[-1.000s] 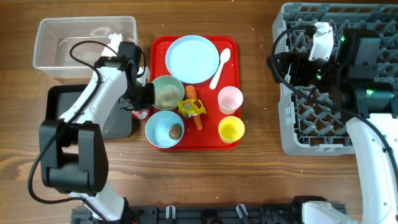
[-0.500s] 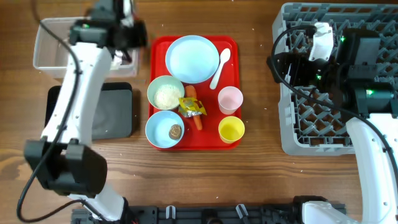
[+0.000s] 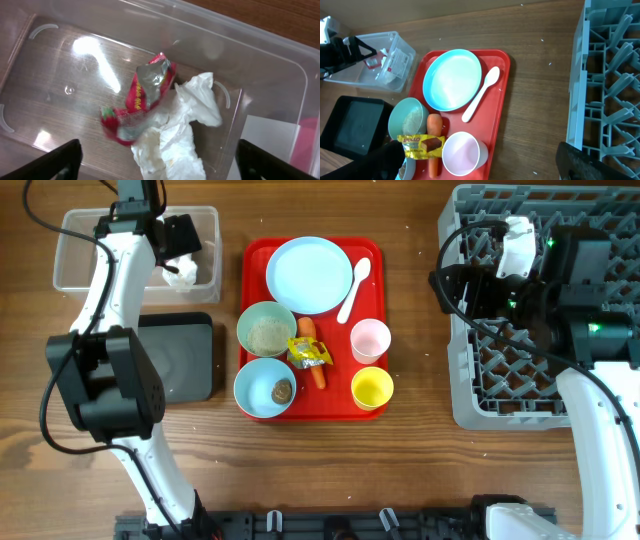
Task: Sort waste into correct bins and load items into the dishwasher rack
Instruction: 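Move the red wrapper into the clear bin and release it, then grasp the yellow snack packet on the red tray with the left gripper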
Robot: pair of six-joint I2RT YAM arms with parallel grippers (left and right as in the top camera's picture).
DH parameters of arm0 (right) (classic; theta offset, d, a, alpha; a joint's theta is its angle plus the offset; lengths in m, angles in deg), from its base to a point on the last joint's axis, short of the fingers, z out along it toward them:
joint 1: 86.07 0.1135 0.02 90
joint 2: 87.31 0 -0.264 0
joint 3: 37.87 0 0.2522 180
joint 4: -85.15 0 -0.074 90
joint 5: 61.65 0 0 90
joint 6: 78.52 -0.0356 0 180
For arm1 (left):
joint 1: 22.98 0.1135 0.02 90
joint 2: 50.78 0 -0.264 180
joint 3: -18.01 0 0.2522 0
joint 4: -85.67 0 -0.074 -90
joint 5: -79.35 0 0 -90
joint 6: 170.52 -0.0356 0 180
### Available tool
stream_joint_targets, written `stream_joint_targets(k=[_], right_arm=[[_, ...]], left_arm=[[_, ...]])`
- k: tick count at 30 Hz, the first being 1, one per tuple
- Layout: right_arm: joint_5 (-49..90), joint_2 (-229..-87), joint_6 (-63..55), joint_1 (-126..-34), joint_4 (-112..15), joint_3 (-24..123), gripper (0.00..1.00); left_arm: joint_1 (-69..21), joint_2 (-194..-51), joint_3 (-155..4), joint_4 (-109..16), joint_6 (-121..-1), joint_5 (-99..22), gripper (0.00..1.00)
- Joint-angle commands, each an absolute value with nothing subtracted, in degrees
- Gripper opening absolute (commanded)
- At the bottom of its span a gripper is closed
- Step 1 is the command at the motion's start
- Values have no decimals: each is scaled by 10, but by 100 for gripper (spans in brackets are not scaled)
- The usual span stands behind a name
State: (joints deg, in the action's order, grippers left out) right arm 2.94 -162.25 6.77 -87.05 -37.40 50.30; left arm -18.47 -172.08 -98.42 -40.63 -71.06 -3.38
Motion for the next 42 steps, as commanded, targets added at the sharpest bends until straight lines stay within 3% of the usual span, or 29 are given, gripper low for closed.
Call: stream_joint_targets(k=[1,7,14,19,28,39,42], right_arm=[[33,-1629,66,-872,-376,515,99],[33,-1629,66,-872,-378,515,99],[34,-1629,66,-872,-373,515,99],[33,-1629,66,-872,-369,515,100],[34,-1629,66,-872,-362,515,99],[34,-1629,66,-872,-362,515,99],[34,-1629,66,-872,-362,515,99]], left_arm=[[-195,-1682,-989,-409,-711,-27,100],[-269,-1563,-989,-281,-715,-152,100],[-424,-1566,-975,-110,-755,-185,100],[-500,-1566,-896,-125,-659,-136,100],[-509,-1566,-769,-250,-534,-138,100],[-523,-1566,-740,-294,-532,-147,64],[-534,-1567,-740,-299,-532,-147,58]])
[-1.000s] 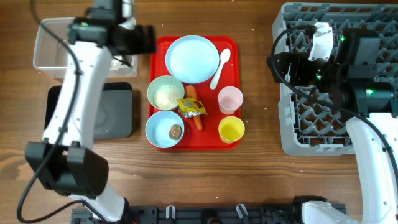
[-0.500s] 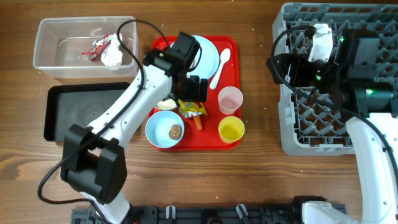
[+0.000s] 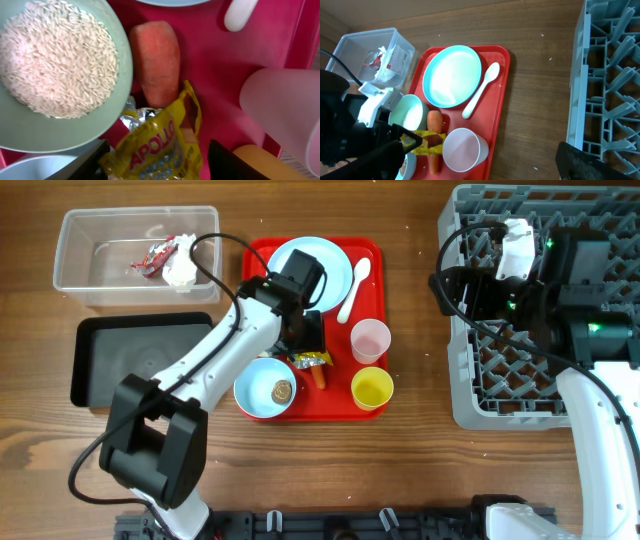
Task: Sort waste into correct bins and load items into the dishwasher rack
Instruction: 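Grasp the yellow snack packet on the red tray with the left gripper, then drop the yellow packet into the clear bin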
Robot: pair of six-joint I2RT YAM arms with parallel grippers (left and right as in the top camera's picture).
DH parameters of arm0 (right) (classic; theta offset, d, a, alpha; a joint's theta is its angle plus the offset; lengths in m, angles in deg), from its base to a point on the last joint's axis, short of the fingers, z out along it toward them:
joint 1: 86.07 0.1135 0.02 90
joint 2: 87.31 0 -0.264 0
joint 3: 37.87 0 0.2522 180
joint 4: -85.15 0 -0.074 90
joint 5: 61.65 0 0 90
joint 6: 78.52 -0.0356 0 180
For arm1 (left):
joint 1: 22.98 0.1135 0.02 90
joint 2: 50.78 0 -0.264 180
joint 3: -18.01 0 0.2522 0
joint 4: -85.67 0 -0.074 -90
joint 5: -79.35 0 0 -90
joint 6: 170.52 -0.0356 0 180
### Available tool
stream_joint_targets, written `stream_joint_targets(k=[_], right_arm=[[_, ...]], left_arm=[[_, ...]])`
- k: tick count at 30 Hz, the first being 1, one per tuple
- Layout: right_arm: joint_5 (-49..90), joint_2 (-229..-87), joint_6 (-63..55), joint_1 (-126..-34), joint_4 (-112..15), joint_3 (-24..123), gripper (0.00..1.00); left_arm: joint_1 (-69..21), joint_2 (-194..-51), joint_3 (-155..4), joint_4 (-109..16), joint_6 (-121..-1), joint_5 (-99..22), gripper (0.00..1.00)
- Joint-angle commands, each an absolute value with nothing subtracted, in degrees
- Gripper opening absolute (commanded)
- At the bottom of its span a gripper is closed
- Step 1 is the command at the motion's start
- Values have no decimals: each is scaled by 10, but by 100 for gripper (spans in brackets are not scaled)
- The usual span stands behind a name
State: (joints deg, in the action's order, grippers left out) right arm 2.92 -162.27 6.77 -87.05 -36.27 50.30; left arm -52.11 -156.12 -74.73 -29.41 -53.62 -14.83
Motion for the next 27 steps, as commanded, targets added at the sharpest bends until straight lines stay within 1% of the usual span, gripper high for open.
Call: stream_joint_targets(k=[1,4,6,7,8,9,15,19,20,23,25,27], right_arm=[[34,-1629,66,-872,-362,515,100],[34,-1629,66,-872,-362,515,99],[34,-1629,67,-872,-362,515,99],[34,-1629,68,-872,-362,515,99],[34,-1629,68,-872,-362,515,100],[34,-1629,68,-872,-361,515,99],[34,-1629,68,-872,-361,515,100],[34,-1629,68,-872,-361,515,99],[34,-1629,68,-872,-361,515,99],[33,-1629,68,-872,-362,515,99],[34,-1629,68,-872,-363,515,99],[33,-1629,68,-872,-364,515,99]], left_arm=[[-537,-1567,-739,-300,-532,-147,56],[-541,-1567,-739,-301,-532,-147,42],[-541,-1567,-739,-302,-532,-147,30],[-541,-1567,-739,-303,-532,-147,21],[-541,-1567,-739,-304,-531,-147,14],[-541,-1567,-739,-305,-530,-147,4],[-539,-1561,-756,-309,-531,-187,4],[-517,-1526,-841,-271,-554,-181,4],[-506,-1514,-866,-263,-563,-160,4],[-457,-1478,-908,-264,-563,-27,4],[-420,-1467,-908,-279,-563,34,4],[-376,-1467,-908,-296,-563,71,4]])
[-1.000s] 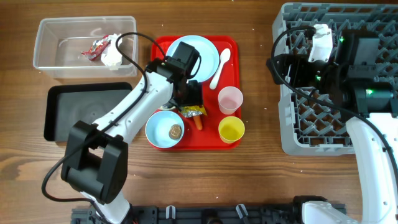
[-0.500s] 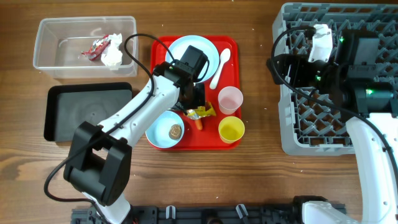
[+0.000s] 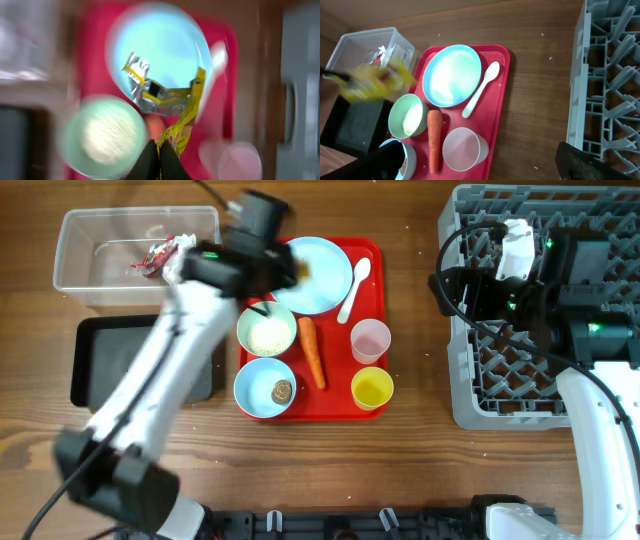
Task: Sort waste into correct bins and load items into the dishwasher rack
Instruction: 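Drop the yellow packet into the clear bin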
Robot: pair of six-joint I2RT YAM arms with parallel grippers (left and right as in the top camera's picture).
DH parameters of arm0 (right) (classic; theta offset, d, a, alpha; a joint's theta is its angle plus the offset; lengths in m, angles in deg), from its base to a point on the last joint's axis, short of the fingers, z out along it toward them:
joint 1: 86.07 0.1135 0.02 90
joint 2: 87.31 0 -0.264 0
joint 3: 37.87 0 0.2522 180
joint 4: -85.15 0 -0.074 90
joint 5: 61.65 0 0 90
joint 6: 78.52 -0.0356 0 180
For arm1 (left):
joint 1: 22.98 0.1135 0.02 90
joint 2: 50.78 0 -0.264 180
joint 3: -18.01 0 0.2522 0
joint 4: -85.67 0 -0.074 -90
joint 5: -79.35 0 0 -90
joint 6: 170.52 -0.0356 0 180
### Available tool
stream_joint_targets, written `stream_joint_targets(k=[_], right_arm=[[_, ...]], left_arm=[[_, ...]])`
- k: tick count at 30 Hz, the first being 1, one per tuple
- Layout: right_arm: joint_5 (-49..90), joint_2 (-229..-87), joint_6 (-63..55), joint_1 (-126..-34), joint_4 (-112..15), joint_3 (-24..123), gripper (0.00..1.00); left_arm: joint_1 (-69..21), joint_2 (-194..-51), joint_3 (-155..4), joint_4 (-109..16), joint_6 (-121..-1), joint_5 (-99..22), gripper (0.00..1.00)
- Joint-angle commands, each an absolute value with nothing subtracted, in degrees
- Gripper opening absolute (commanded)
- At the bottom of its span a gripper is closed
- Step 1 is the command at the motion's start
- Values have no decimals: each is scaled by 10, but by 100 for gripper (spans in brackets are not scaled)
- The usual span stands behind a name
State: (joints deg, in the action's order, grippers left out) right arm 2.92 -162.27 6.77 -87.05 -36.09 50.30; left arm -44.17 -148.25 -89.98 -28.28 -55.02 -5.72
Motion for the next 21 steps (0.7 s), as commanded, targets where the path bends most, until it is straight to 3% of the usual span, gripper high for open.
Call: stream_joint_targets(k=[1,9,10,12,13,14,21], right_arm=[[33,-1629,68,-872,-364,515,99],[33,-1629,68,-872,-369,515,99],[33,-1629,68,-872,-369,515,100],[34,-1629,68,-872,-369,515,100],[34,-1629,68,-872,-369,515,100],[34,-1629,68,-872,-369,515,100],[34,-1629,68,-872,-371,515,100]], left_arm=[[-352,-1470,-908,-307,-564,81,4],[-180,-1545,-908,-420,-598,21,5],[-169,-1560,-908,-421,-605,6,18],[-159,-1583,-908,-419,-607,5,75],[-157,-1589,-908,-418,-606,5,91],[-157,-1594,-908,-415,-607,5,100],[-158,-1568,-911,-402,-608,-39,100]])
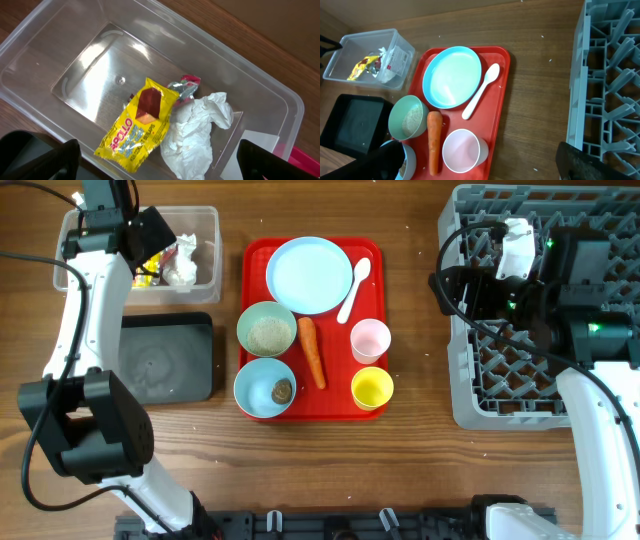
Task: Sort waste into correct bins and load items into the dishwasher rack
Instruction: 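Drop the yellow packet into the clear bin, then grasp the rim of the green rice bowl with the left gripper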
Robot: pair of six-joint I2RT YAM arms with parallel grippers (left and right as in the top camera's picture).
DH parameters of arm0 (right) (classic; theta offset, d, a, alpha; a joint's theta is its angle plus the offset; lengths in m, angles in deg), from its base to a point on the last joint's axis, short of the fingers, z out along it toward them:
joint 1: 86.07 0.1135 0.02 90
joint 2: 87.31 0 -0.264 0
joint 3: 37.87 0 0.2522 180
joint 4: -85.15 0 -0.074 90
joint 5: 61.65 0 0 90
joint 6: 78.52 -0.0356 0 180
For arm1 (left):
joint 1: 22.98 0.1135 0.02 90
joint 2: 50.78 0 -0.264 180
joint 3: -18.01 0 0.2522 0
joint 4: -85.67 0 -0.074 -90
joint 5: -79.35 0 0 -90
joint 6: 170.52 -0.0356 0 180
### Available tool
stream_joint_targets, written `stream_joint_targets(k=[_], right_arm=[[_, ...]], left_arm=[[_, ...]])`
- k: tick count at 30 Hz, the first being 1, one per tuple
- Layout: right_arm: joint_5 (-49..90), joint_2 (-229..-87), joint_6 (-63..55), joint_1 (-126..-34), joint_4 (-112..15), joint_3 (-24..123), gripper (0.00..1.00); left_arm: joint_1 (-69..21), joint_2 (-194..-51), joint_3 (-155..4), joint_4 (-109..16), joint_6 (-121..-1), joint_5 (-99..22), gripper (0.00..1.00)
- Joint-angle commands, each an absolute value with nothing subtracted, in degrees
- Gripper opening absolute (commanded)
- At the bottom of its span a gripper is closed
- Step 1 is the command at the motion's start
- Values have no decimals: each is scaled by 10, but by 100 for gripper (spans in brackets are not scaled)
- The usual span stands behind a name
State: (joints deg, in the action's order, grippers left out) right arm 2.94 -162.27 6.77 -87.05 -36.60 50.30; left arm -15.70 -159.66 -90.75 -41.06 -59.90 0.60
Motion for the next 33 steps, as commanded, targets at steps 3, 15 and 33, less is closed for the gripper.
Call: stream_joint_targets(k=[3,15,33], right_arm=[[33,-1629,68,-872,-377,515,100],[33,-1629,53,-872,-393,515,100],[33,-1676,53,-872,-372,515,99]], left_arm=[[-165,-1521,-911,-351,-608,-122,98],[-411,-1530,-905,-151,-625,-101,83],[-490,-1725,-904,-156,-638,-76,34]])
